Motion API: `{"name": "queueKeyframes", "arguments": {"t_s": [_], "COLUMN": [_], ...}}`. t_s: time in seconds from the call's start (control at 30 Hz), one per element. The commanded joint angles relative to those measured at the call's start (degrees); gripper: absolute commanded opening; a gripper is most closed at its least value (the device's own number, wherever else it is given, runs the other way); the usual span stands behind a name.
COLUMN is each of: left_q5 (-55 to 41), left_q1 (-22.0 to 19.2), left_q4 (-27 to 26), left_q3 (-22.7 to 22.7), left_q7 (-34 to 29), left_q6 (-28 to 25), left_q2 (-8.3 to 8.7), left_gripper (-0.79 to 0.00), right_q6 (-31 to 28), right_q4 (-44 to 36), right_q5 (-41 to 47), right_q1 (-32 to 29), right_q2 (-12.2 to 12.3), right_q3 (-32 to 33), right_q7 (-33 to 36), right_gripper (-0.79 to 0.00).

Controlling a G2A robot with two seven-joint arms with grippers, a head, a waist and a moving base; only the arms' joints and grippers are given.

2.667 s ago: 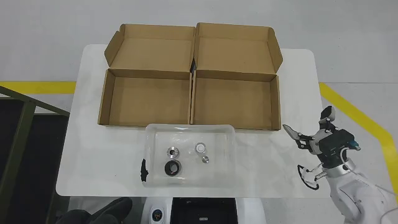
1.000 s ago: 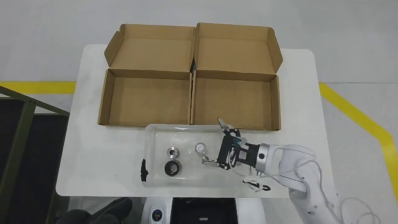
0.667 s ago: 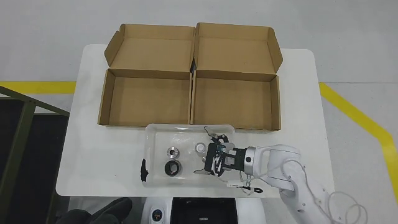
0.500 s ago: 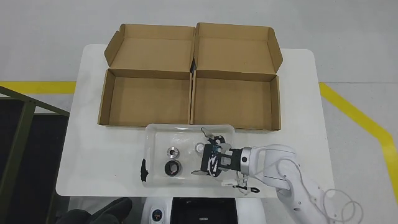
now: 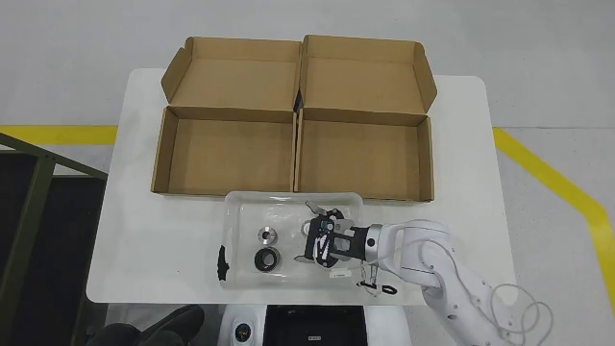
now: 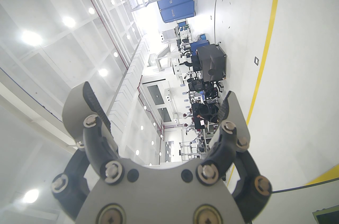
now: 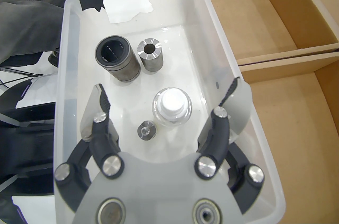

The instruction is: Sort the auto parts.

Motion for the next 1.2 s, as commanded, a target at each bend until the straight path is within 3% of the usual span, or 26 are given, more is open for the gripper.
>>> {"name": "queueKeyframes", "arguments": {"t_s": [0.0, 0.07, 0.33, 0.5, 0.8, 1.17], "left_q5": [0.0, 0.0, 0.0, 0.0, 0.0, 0.0], "left_q1": [0.0, 0.0, 0.0, 0.0, 0.0, 0.0], "left_q4": [0.0, 0.0, 0.0, 0.0, 0.0, 0.0], "left_q3": [0.0, 0.0, 0.0, 0.0, 0.0, 0.0], "left_q7": [0.0, 0.0, 0.0, 0.0, 0.0, 0.0], "left_q6": [0.0, 0.0, 0.0, 0.0, 0.0, 0.0], "left_q2": [0.0, 0.0, 0.0, 0.0, 0.0, 0.0], "left_gripper": [0.0, 0.0, 0.0, 0.0, 0.0, 0.0], "right_q6": [0.5, 0.8, 1.4, 0.7, 0.9, 0.0], "right_q4": [0.4, 0.7, 1.3, 0.6, -0.6, -1.0], "right_q5": [0.1, -0.1, -0.6, 0.8, 4.3, 14.7], "right_q1": [0.2, 0.5, 0.7, 0.6, 0.6, 0.0], "right_q2": [0.0, 0.1, 0.4, 0.7, 1.0, 1.3], "right_q3": [-0.1, -0.2, -0.2, 0.0, 1.1, 3.4], "right_q7": [0.2, 0.4, 0.7, -0.4, -2.9, -11.3], "right_gripper": [-0.317, -0.394, -0.502, -0.785, -0.785, -0.785]}}
